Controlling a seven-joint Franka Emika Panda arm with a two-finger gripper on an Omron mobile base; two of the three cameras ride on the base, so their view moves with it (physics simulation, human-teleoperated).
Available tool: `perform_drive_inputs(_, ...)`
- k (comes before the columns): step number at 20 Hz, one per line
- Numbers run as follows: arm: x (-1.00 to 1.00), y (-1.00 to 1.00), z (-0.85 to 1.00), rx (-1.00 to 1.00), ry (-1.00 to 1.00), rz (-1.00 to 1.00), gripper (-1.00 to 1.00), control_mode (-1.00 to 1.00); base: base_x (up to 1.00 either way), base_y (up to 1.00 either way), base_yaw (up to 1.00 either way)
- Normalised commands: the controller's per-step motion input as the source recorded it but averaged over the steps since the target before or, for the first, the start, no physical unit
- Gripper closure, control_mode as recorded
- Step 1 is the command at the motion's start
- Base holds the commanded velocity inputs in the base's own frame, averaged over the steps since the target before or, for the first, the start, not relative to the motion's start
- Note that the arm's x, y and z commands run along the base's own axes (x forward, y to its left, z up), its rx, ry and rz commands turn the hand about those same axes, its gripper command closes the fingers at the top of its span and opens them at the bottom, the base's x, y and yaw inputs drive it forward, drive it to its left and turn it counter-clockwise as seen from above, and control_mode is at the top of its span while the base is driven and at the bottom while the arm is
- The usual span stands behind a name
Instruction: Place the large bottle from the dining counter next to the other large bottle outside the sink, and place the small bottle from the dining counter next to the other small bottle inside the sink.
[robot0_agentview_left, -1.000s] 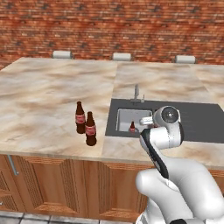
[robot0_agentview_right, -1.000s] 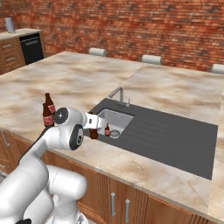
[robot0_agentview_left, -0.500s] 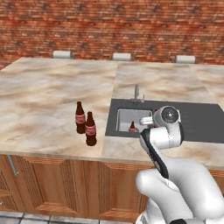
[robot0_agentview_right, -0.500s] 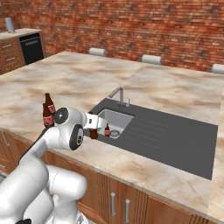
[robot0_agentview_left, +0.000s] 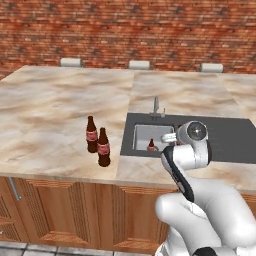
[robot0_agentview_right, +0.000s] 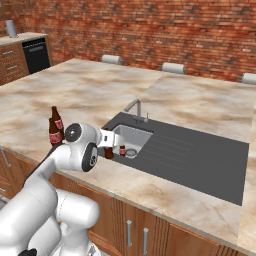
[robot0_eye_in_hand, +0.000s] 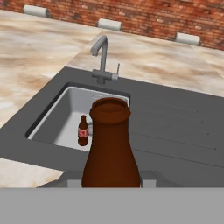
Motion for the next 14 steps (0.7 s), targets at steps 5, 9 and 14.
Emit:
perform_drive_inputs(5,0.23,-0.14,0.00,0.00,0.00,0.07,1.00,-1.00,0.00,0.00,0.00)
perform_drive_inputs(9,0.35,0.00,0.00,0.00,0.00,0.07,1.00,-1.00,0.00,0.00,0.00)
perform_drive_inputs(14,0.35,0.00,0.00,0.00,0.00,0.03,1.00,-1.00,0.00,0.00,0.00)
